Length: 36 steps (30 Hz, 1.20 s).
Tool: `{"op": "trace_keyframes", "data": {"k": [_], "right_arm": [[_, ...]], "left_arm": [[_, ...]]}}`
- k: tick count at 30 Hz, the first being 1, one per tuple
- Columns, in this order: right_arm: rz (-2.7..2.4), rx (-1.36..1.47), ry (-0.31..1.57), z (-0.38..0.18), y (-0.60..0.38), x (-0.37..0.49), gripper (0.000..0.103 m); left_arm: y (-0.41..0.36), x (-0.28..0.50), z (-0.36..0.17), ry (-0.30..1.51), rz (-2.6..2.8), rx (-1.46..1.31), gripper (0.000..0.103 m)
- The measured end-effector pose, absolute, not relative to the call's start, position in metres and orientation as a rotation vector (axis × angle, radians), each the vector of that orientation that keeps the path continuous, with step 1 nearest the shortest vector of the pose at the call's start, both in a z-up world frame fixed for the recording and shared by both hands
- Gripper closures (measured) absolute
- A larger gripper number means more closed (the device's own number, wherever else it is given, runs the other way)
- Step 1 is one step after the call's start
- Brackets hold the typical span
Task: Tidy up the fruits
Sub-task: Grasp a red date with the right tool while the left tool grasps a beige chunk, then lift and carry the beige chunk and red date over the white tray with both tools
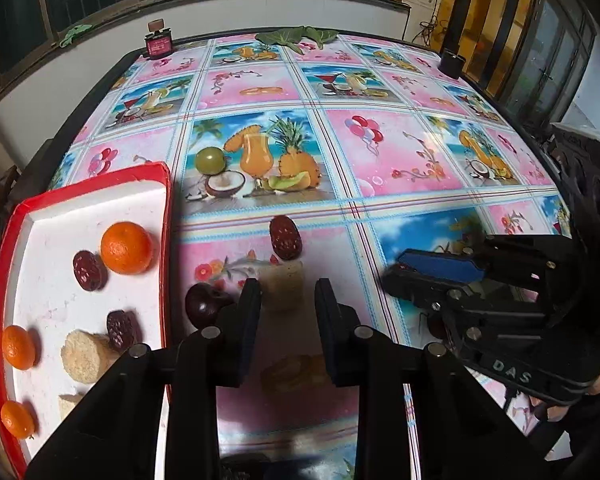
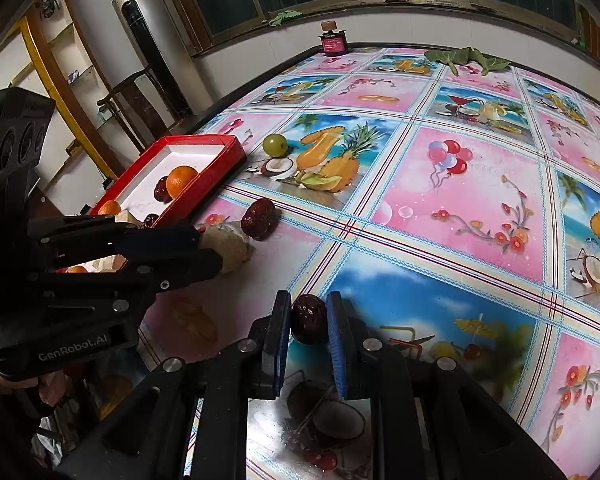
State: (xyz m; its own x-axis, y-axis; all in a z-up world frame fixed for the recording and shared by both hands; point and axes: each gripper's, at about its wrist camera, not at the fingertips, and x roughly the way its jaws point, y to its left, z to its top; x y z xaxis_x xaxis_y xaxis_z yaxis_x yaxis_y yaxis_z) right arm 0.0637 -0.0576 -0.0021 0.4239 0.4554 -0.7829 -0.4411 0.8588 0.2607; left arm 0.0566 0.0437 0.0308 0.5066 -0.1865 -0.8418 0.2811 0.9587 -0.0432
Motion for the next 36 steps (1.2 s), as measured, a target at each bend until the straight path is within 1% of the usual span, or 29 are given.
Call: {"op": "trace_keyframes", "data": {"k": [5, 7, 11, 15, 20, 22, 36], "right_arm": [[0.561, 0.017, 0.984, -0.002, -0.058, 0.064, 0.085], [0.559, 0.018, 0.984, -0.001, -0.059, 0.064, 0.085], [0.538, 0.001, 0.986, -0.001, -0.061, 0.062, 0.085], [0.53, -0.001, 0.982, -0.001, -0.066, 0.06, 0.085], [0.529, -0.002, 0.977, -0.001, -0.065, 0.059, 0.085], [0.529, 0.001, 0.977, -0.001, -0.066, 0.059, 0.085], [0.543, 0.006, 0.946, 0.013, -0.058, 0.054, 0.085]], "left_arm": [[0.036, 0.069, 0.032, 1.001, -0.279, 0.125, 0.078], [0.033, 0.071, 0.031, 1.0, -0.279, 0.132, 0.076], [0.034, 0.063, 0.03, 1.002, -0.295, 0.116, 0.075], [0.039, 0.057, 0.013, 1.066, -0.307, 0.077, 0.076], [0.036, 0.057, 0.013, 1.046, -0.295, 0.061, 0.075], [0.034, 0.057, 0.013, 1.04, -0.298, 0.069, 0.079], [0.047, 0.032, 0.034, 0.987, -0.283, 0.049, 0.079]]}}
